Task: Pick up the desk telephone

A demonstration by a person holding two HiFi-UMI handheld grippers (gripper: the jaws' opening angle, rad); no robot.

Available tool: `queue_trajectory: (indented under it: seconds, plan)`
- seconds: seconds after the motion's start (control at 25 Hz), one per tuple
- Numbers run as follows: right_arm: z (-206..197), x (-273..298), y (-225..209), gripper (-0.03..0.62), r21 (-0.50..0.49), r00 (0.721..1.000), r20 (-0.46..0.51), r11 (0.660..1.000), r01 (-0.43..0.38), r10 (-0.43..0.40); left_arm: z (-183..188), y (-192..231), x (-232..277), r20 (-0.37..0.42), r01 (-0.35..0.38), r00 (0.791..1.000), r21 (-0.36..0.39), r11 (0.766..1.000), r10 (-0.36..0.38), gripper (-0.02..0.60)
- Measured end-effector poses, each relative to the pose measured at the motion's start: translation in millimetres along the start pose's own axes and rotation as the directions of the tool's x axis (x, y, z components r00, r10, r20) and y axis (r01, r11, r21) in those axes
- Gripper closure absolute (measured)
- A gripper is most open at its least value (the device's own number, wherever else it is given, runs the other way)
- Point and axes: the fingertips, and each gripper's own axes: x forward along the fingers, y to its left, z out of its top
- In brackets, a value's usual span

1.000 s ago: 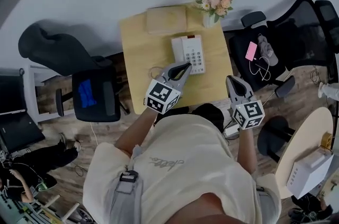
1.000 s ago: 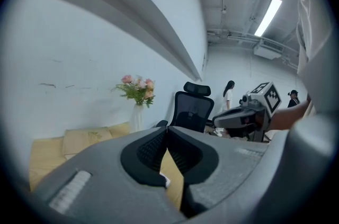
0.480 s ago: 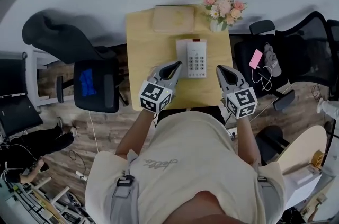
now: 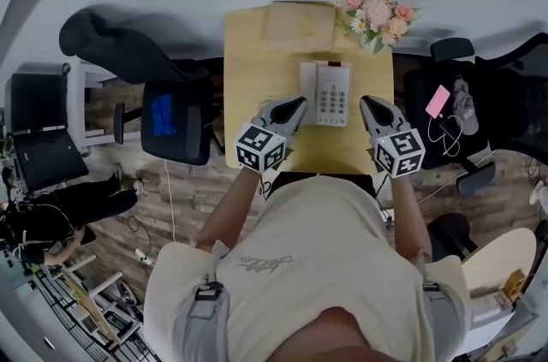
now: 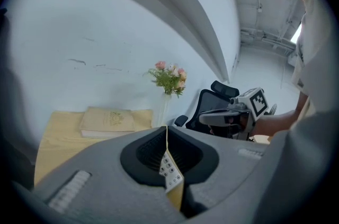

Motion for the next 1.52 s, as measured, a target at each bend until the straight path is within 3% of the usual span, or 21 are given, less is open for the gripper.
queue_trajectory:
  seconds: [0.16,0.28,0.44,0.56,0.72,0.92,1.0,1.16,1.32,1.52]
  plan:
    - [-15.3,19.3,-15.3,0.555,0.034,0.999,-0.043,0.999,-0.023,0.025,-17.0,18.3,11.2,-0.029,-0.011,1.0,-0.054,0.998,0.01,0.561]
    - [-34.0,38.2,-28.8,0.51,0.111,0.994,-0.097,0.993,-0.049,0.06,-29.6,38.8,21.0,-0.04,-0.029,0.999,-0.136,0.99,0.024,0.558]
    - [-63.7,60.9,-45.6,0.456,0.231,0.979,-0.177,0.971,-0.056,0.099,-50.8,61.4,35.6,-0.064,-0.002,0.998,-0.283,0.959,-0.016,0.409]
    - [-84.1,77.1,-53.0,0.425,0.341,0.962,-0.23,0.938,-0.061,0.146,-69.5,76.8,47.1,-0.075,0.039,0.994,-0.406,0.913,-0.075,0.355]
    - [-108.2,99.3,-63.5,0.414,0.477,0.943,-0.269,0.877,-0.048,0.198,-100.8,103.3,60.5,-0.08,0.075,0.986,-0.58,0.811,-0.149,0.308]
    - [-125.2,118.8,-73.6,0.413,0.57,0.921,-0.307,0.822,-0.025,0.24,-115.4,105.9,79.3,-0.061,0.158,0.962,-0.672,0.723,-0.267,0.287]
    - [-133.1,124.2,-73.8,0.413,0.589,0.907,-0.327,0.808,-0.024,0.265,-119.2,104.0,86.4,-0.063,0.18,0.95,-0.687,0.704,-0.305,0.281]
    - [-142.0,134.5,-72.8,0.401,0.646,0.887,-0.329,0.763,-0.039,0.324,-130.0,106.5,97.2,-0.096,0.185,0.935,-0.692,0.697,-0.342,0.279]
    - [-144.6,141.5,-66.2,0.401,0.717,0.857,-0.295,0.691,-0.094,0.423,-135.5,108.3,103.9,-0.081,0.208,0.92,-0.73,0.651,-0.384,0.268]
    - [-150.3,148.2,-57.2,0.372,0.747,0.825,-0.291,0.654,-0.121,0.485,-139.6,107.0,107.9,-0.066,0.237,0.897,-0.761,0.603,-0.437,0.245]
